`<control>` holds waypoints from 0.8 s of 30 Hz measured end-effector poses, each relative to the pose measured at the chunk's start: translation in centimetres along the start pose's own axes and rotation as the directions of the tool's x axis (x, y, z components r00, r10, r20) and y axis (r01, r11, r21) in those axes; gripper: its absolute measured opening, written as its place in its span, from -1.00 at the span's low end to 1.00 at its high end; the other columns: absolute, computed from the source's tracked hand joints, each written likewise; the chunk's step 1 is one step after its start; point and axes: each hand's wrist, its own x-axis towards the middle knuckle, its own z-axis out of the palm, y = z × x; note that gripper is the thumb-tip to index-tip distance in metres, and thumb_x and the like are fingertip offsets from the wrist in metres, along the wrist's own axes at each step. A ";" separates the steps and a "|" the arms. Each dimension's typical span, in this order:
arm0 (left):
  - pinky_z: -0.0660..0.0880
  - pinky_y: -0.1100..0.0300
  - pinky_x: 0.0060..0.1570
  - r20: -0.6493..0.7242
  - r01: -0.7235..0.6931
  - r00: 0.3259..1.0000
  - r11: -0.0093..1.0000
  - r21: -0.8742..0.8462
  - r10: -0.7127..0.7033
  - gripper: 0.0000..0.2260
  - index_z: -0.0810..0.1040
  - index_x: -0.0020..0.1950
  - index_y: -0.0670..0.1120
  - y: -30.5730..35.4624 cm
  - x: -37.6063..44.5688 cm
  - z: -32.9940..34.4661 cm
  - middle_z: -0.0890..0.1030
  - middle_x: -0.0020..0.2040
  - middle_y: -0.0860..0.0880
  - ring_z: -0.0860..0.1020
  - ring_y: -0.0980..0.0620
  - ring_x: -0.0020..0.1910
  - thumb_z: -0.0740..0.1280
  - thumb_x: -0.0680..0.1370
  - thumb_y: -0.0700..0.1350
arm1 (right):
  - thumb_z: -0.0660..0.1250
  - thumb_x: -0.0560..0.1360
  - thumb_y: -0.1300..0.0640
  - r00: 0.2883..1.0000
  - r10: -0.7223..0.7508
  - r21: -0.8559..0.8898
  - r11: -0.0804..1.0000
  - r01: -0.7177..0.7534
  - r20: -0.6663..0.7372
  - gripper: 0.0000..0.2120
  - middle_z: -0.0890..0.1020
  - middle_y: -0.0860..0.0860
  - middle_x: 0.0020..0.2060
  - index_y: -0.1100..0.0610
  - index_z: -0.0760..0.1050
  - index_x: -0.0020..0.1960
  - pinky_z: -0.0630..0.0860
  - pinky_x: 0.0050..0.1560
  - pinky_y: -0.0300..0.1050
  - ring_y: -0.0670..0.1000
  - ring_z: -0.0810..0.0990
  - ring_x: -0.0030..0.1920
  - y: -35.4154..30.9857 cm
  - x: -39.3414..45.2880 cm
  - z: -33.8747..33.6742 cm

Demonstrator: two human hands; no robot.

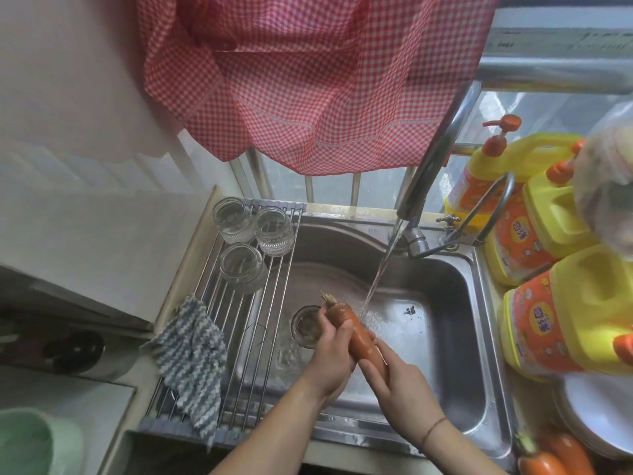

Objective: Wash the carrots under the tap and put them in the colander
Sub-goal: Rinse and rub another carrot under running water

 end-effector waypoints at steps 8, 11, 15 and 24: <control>0.55 0.02 0.05 0.184 -0.004 0.983 1.000 -0.022 0.008 -0.48 0.11 0.47 0.04 1.7 1.5 1.0 0.55 0.07 -0.20 0.62 -0.09 -0.01 0.18 0.56 -0.22 | 0.19 0.56 -0.17 0.997 0.014 0.018 1.000 -0.013 -0.078 -0.79 0.48 -0.08 -0.49 -0.09 0.41 -0.17 0.30 -0.40 -0.16 -0.10 0.41 -0.46 -0.7 1.4 -2.1; 0.57 0.03 0.07 0.272 -0.013 0.962 0.998 -0.062 0.029 -0.46 0.17 0.45 0.04 1.7 1.7 0.6 0.44 0.26 -0.21 0.63 -0.11 0.09 0.22 0.57 -0.35 | 0.22 0.57 -0.13 0.997 -0.008 0.044 0.999 0.012 -0.077 -0.79 0.47 -0.07 -0.50 -0.10 0.40 -0.21 0.27 -0.42 -0.22 -0.12 0.42 -0.47 -0.7 1.6 -2.8; 0.60 0.07 -0.03 0.275 -0.030 0.960 0.999 -0.043 0.041 -0.37 0.17 0.45 0.02 1.6 1.6 0.9 0.47 0.25 -0.18 0.66 -0.07 0.04 0.30 0.49 -0.39 | 0.23 0.57 -0.11 0.998 -0.006 0.078 0.997 0.011 -0.065 -0.77 0.45 -0.09 -0.51 -0.06 0.43 -0.22 0.27 -0.43 -0.26 -0.16 0.42 -0.46 -0.7 1.7 -2.9; 0.58 -0.29 -0.02 -0.244 -0.047 0.965 0.978 0.204 0.097 -0.63 0.45 0.04 0.02 2.2 3.1 3.4 0.63 -0.13 -0.15 0.66 -0.27 -0.15 0.39 0.43 0.24 | 0.17 0.56 -0.20 1.000 0.022 -0.085 0.996 -0.023 -0.006 -0.72 0.47 -0.11 -0.45 -0.09 0.32 -0.25 0.33 -0.36 -0.17 -0.07 0.42 -0.39 -1.9 1.8 -2.5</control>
